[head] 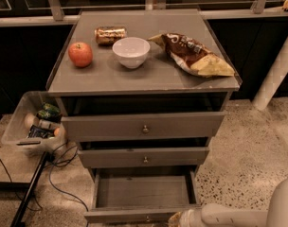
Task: Close bottom drawer
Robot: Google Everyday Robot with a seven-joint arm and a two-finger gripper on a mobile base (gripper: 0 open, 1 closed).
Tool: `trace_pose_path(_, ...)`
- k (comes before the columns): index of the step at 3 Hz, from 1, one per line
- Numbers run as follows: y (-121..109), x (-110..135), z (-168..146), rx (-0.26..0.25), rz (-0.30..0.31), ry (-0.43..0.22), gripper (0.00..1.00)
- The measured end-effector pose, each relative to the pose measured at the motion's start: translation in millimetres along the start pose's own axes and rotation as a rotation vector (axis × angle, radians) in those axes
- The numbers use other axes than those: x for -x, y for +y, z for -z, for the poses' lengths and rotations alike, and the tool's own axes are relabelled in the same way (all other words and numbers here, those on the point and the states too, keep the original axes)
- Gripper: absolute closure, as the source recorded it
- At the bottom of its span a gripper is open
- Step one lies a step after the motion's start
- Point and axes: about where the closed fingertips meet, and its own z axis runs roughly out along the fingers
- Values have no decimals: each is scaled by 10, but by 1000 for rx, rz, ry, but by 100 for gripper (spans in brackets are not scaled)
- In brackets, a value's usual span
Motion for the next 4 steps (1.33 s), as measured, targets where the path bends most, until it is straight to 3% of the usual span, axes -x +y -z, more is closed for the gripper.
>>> trace_pose_path(1,-78,-97,-134,-13,-16,-3,100)
trace_pose_path(2,-91,-102,-142,-16,-17,-3,82)
trace_pose_path(4,-91,-102,-143,-15,-17,-3,35)
